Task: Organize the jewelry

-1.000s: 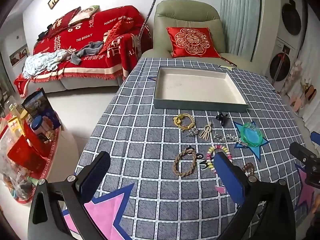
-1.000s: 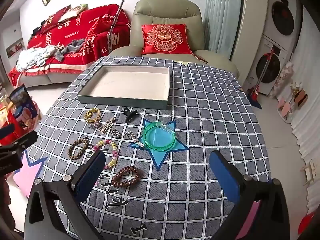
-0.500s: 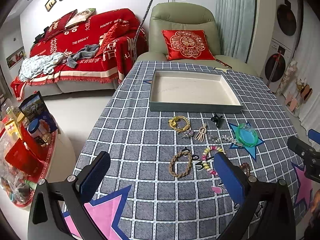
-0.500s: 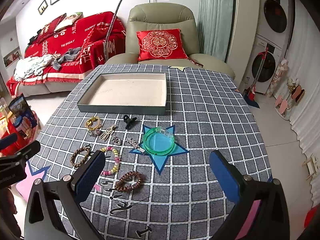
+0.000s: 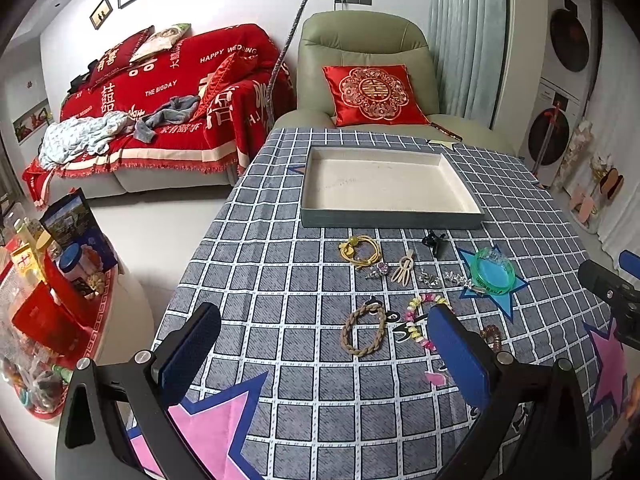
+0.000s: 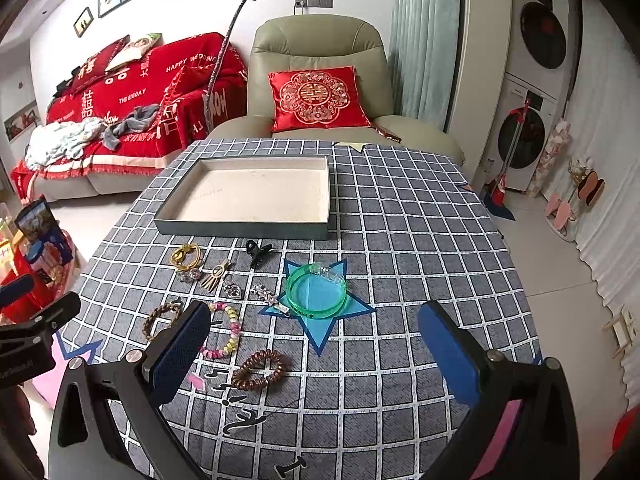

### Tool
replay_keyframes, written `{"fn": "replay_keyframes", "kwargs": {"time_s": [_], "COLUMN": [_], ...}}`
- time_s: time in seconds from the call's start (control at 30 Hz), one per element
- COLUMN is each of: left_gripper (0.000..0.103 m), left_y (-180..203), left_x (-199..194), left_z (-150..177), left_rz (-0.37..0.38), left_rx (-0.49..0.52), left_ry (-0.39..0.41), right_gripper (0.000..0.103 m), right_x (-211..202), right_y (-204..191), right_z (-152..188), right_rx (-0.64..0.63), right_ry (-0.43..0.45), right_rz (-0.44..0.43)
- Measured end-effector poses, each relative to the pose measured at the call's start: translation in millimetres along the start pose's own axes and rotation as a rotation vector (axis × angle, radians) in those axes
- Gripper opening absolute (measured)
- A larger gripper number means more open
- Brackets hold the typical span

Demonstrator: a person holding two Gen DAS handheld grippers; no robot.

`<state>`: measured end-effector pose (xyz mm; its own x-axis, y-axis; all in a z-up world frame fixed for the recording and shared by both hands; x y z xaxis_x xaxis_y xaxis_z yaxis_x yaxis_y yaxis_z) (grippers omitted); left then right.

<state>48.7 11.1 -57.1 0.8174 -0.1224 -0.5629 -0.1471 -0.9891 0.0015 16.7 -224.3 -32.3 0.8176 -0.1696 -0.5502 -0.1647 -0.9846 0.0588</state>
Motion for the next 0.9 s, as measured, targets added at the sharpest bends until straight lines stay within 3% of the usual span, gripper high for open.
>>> {"fn": "replay_keyframes", "kwargs": {"time_s": [0.9], "left_gripper": [0.103], "left_y": [-4.1], "left_x": [-5.6], "left_z": [-2.1], "left_rz": [0.001], "left_rx": [-0.002], "left_ry": [0.008], "right_gripper": [0.103], "right_x": [-2.7], "right_y": [-7.0], "right_z": [-0.3], "right_rx": [-0.019], "right_ry": [0.006], "right_rz": [-0.01]}}
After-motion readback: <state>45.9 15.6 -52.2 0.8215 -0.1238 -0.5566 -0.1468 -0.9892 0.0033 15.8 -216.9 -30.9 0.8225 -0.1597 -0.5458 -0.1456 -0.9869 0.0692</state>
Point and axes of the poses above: each gripper's, at about its wrist camera, not at the fingertips, and x roughly the way its jaws point, y to its right, z to its underside, the point moved 9 cm from there along x, roughly the way its jaws point, and after that the axes turned 11 degrees about y, right-handed, at the moved point
